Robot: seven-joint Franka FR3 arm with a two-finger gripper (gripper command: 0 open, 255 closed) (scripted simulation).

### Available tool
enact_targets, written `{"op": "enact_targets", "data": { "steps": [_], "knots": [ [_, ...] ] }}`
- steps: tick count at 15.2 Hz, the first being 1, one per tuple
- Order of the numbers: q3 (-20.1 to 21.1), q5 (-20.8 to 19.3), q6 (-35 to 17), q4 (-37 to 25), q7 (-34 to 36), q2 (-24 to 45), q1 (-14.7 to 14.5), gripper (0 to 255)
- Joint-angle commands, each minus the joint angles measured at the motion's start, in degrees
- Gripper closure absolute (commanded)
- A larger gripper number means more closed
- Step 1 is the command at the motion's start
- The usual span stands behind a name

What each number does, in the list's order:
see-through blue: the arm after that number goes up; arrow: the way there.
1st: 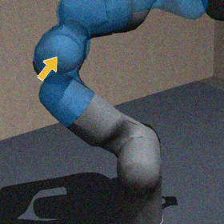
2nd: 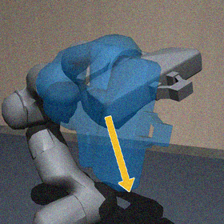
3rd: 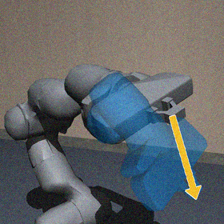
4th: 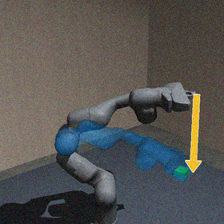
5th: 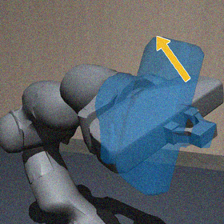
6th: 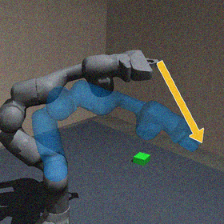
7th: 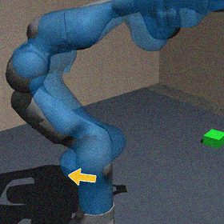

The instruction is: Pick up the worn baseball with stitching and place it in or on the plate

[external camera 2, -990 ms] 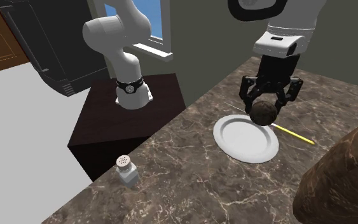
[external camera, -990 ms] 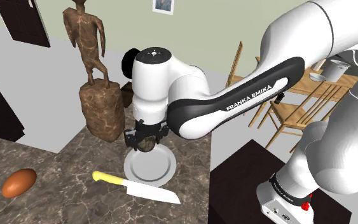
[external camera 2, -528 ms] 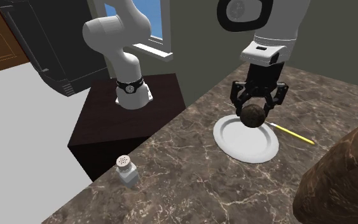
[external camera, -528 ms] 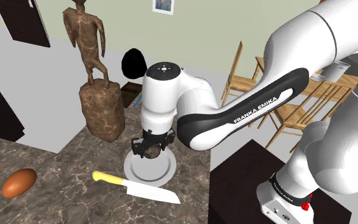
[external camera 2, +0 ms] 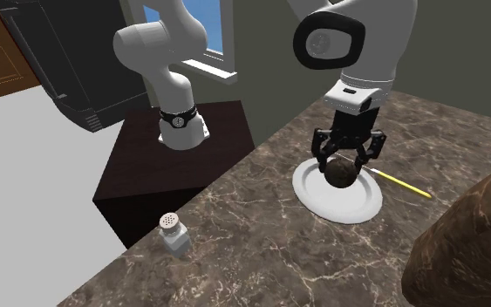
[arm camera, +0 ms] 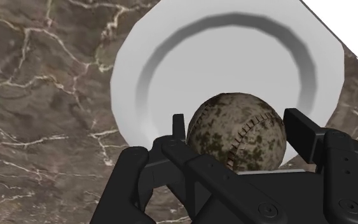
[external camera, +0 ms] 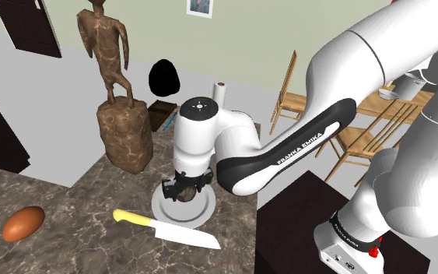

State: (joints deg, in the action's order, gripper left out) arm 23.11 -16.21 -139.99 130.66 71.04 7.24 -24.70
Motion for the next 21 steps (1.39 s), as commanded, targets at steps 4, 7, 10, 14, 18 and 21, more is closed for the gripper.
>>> {"op": "enact_targets", "data": {
  "steps": [4,7,10,14,18,21],
  "knots": [
    [-0.2,-0.7,-0.7,0.0,0.6,0.8,-0.1,255],
    [-0.2,-0.7,-0.7,0.0,0.6,0.8,-0.1,255],
    [-0.2,-0.7,-0.7,0.0,0.6,0.8,-0.1,0],
    [0.3,0.7,0.9,-0.2,-0.4,-0.8,0.0,0],
    [1.0,4.2,5.5,-1.3,-2.8,-5.0,0.0,0],
    [1.0,4.2,5.5,-1.3,-2.8,-5.0,0.0,0]
  ]
}}
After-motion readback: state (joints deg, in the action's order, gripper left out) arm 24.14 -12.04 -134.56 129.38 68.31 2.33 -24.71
